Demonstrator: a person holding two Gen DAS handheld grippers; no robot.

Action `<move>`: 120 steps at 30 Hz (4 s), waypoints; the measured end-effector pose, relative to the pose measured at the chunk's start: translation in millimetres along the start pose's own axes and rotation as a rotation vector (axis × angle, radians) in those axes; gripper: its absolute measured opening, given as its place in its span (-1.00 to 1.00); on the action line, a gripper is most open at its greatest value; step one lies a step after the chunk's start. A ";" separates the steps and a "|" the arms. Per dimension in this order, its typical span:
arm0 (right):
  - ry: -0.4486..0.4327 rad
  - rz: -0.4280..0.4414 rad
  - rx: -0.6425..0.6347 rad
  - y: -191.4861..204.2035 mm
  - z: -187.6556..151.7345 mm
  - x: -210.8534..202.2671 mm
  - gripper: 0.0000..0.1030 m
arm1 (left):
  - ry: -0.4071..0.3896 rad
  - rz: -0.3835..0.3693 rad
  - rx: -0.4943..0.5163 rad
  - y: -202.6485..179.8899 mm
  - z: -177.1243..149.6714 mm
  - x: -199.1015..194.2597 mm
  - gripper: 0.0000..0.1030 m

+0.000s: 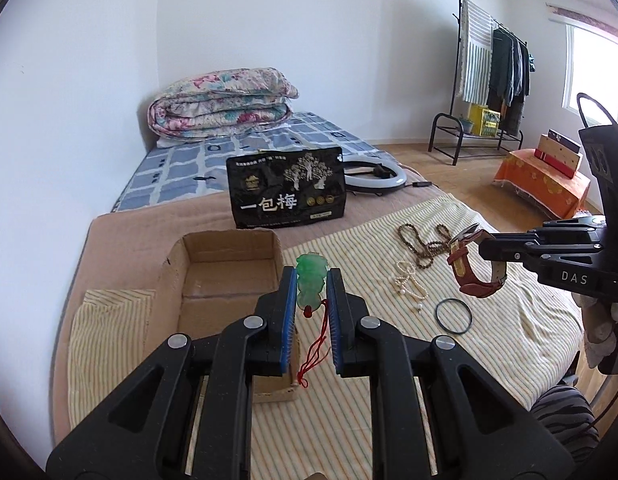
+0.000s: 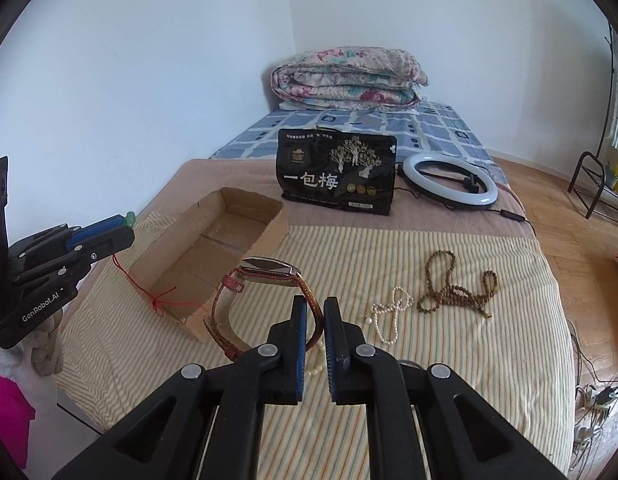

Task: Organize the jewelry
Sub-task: 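Carry the pendant and watch over the cardboard box with both tools, then open both grippers to drop the pendant and watch into the box, then reach the left tool to the white bead bracelet while the right tool approaches the blue bangle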

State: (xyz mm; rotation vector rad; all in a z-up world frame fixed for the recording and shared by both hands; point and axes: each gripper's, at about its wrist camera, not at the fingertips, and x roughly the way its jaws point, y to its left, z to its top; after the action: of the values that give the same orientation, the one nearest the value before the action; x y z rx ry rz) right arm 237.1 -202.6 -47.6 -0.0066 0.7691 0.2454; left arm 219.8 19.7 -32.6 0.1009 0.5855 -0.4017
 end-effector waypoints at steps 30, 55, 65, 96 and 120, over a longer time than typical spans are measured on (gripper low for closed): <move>0.120 0.069 -0.064 88.8 60.0 164.2 -0.88 | 0.097 0.091 -0.073 102.4 -29.3 71.1 -0.74; 0.126 0.088 -0.051 91.7 53.8 189.5 -0.41 | 0.196 0.115 -0.094 110.0 -57.0 92.9 -0.73; 0.070 0.082 -0.049 79.1 54.6 146.2 -0.37 | 0.166 0.127 -0.120 99.9 -48.1 67.1 -0.72; -0.043 -0.111 -0.040 -61.7 -14.5 5.6 0.87 | 0.133 -0.043 -0.041 -36.3 -31.8 42.3 -0.07; 0.077 -0.161 -0.020 -121.7 -93.8 50.5 0.97 | 0.334 -0.117 -0.014 -105.5 -80.2 133.9 0.39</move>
State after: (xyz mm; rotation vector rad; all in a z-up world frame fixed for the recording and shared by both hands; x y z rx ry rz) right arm 234.5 -318.8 -160.1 -0.0968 0.8382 0.1004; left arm 238.1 -106.2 -171.5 0.1221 0.9265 -0.4982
